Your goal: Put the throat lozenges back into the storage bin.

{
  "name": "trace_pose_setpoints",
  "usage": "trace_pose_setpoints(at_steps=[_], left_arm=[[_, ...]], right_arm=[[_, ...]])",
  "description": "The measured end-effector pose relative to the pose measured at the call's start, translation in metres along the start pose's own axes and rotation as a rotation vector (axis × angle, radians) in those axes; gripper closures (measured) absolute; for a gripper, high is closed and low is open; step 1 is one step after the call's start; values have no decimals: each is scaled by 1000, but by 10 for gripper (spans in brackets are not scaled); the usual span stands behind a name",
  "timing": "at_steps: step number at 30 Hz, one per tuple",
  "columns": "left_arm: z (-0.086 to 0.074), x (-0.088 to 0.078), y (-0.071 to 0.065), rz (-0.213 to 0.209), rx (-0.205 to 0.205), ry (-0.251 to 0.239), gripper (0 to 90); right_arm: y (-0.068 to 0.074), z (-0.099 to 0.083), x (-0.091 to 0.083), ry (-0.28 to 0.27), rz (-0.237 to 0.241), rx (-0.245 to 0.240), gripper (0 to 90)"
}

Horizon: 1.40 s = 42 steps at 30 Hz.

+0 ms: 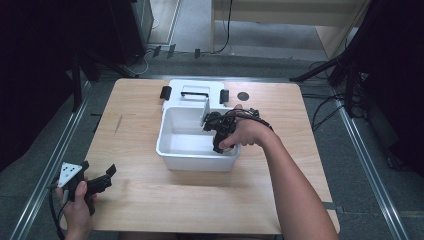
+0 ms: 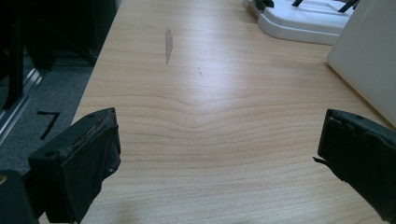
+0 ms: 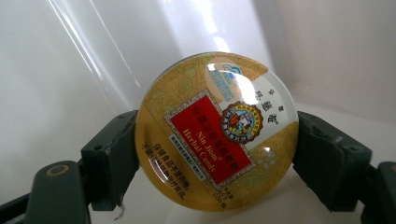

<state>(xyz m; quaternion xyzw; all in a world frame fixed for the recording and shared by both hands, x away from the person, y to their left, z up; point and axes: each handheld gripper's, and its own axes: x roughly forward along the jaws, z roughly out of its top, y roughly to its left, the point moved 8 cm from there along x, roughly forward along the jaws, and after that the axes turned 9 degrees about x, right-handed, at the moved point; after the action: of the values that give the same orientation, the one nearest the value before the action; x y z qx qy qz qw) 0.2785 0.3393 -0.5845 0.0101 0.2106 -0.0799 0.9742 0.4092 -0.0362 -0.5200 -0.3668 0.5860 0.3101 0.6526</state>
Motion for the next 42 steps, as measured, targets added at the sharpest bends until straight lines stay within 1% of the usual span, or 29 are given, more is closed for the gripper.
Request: trace_pose_setpoints(at_steps=[1,3,5,11,14,16,19,23,24,30,32,35,37,42], left_arm=[[0,0,0,0,0,0,0],[0,0,0,-1,0,-1,0],[0,0,0,-1,0,0,0],[0,0,0,-2,-2,2,0],[0,0,0,-1,-2,2,0],[0,0,0,-2,-3,3,0],[0,0,0,-1,-1,2,0],[0,0,0,0,0,3,0],[0,0,0,0,0,2,0],[0,1,0,-1,0,0,0],[0,1,-1,-10,-2,1,0],[0,1,-1,-9,3,3,0],[0,1,-1,-10,2,3,0],[0,1,-1,-10,3,3,0]], right_arm=[[1,0,0,3,0,-3,200],[0,-1,1,16,-19,-14,198],[0,-2,1,18,-30,-16,193],[0,-2,1,16,-12,-1,182],[0,-3,-1,13,3,7,156],[0,-3,-4,-3,11,16,155],[-2,-3,-12,-39,20,26,142],[-4,-2,-25,-85,36,68,132],[-5,-3,-28,-93,34,74,132],[-5,-7,-51,-142,25,75,131],[-4,-9,-59,-159,23,76,131],[-2,-14,-69,-179,28,76,130],[-3,-18,-74,-188,23,88,130],[-12,-34,-84,-206,8,119,130]])
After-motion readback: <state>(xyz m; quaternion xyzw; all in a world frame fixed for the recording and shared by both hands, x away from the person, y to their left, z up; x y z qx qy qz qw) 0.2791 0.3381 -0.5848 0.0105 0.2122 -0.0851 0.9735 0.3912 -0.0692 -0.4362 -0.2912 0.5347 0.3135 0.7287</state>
